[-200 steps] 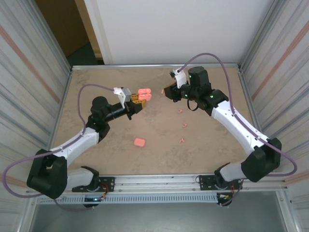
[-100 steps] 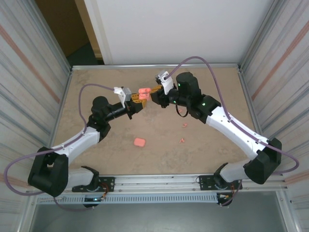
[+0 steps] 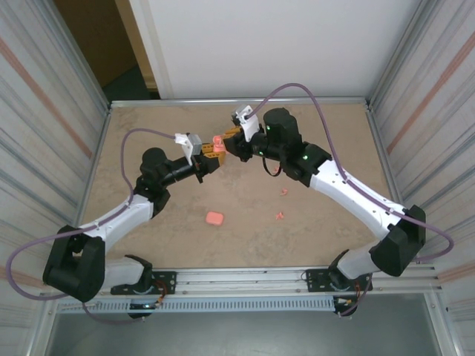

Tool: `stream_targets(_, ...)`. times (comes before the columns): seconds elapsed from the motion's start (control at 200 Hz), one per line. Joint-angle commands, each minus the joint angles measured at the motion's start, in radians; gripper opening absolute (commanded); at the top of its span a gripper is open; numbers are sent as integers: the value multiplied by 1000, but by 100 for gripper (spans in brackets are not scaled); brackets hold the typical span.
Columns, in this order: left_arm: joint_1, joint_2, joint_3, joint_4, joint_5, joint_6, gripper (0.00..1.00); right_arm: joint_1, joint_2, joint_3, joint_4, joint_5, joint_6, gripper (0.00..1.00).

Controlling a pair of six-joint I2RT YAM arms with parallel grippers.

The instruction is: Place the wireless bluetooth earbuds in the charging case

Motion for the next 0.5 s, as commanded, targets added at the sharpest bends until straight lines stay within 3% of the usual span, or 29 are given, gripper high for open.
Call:
stream_targets(0.0,5,-21,16,32,15,-4,0,10,15,34,16,4,-17,21)
stream_targets(0.496,4,-29,16,26,15,-2,0,12,46,48,-30,-26,-23,21)
